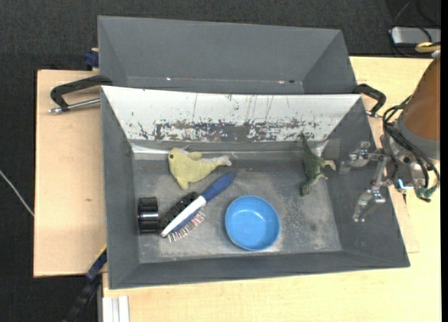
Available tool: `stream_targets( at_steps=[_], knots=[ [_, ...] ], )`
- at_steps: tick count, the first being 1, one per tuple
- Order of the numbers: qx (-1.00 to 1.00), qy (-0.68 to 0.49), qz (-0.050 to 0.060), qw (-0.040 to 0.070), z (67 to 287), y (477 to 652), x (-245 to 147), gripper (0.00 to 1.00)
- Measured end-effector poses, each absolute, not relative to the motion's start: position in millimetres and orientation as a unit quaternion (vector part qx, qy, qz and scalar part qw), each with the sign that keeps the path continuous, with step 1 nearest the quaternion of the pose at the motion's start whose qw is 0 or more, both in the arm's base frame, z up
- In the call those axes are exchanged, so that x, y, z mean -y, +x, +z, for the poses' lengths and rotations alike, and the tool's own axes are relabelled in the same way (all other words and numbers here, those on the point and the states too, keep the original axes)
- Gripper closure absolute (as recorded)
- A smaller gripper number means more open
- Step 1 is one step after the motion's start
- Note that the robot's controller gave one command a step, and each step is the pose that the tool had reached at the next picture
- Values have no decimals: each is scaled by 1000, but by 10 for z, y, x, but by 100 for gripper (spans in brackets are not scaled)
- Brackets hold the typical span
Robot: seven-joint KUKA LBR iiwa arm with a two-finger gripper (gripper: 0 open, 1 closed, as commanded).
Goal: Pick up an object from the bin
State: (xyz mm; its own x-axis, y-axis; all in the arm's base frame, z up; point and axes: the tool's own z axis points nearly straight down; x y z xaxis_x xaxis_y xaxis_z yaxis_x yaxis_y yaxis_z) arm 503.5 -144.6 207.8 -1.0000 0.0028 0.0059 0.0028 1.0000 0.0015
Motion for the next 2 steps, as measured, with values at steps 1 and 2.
stream_targets(
  at_steps=[1,2],
  knots=[
    [968,252,0,-4,710,5044,270,0],
    [943,333,-1,-6,1022,5008,-596,0]
  ],
)
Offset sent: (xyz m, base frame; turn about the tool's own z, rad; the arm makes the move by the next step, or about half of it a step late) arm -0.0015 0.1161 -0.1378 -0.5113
